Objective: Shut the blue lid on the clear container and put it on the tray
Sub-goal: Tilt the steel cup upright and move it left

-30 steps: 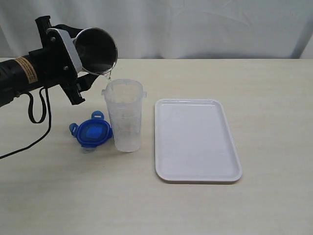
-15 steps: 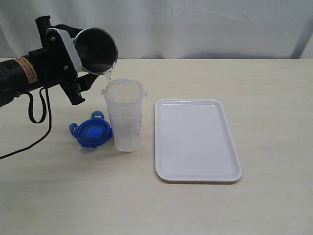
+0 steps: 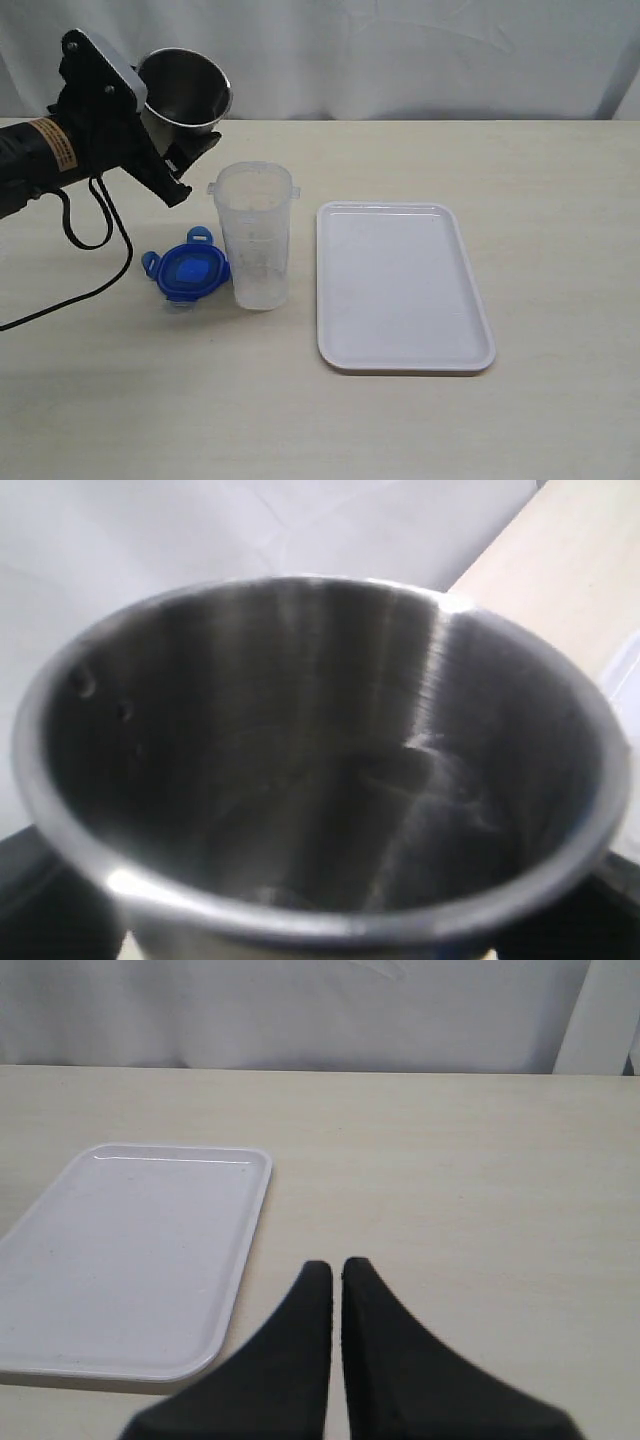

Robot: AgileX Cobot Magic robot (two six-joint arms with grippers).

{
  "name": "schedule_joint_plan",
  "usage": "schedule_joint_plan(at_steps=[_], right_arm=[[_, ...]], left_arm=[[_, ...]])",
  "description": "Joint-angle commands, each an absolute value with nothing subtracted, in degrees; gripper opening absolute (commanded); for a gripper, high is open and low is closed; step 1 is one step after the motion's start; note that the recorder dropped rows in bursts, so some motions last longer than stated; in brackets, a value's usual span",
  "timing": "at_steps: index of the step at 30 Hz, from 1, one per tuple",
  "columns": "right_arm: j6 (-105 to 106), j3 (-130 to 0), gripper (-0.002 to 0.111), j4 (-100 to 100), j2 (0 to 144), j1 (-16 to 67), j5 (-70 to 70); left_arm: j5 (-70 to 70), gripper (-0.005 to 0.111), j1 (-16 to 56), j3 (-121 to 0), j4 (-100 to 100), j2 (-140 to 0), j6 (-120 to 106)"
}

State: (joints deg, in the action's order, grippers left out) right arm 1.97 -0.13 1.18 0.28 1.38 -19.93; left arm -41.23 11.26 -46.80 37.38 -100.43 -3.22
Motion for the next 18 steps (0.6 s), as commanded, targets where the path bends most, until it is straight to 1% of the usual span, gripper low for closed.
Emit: schedule_joint_plan(at_steps=[1, 5, 10, 18], right_arm=[[2.18, 0.0, 0.004, 1.22, 0.0, 1.49, -19.74], [2.18, 0.0, 0.004, 1.22, 0.0, 1.49, -19.74], [2.18, 0.0, 0.004, 1.22, 0.0, 1.49, -19.74], [2.18, 0.0, 0.004, 1.22, 0.0, 1.49, -19.74]], left_arm=[[-43.61, 0.0, 11.36, -47.52, 32.03, -99.48, 2.43], [-43.3, 0.0, 11.36, -47.74, 25.75, -99.86, 2.95], [-40.17, 0.0, 10.58, -52.07, 26.02, -103.17, 10.44], [-40.92, 0.0, 5.75, -60.08, 25.88, -111.23, 16.95]])
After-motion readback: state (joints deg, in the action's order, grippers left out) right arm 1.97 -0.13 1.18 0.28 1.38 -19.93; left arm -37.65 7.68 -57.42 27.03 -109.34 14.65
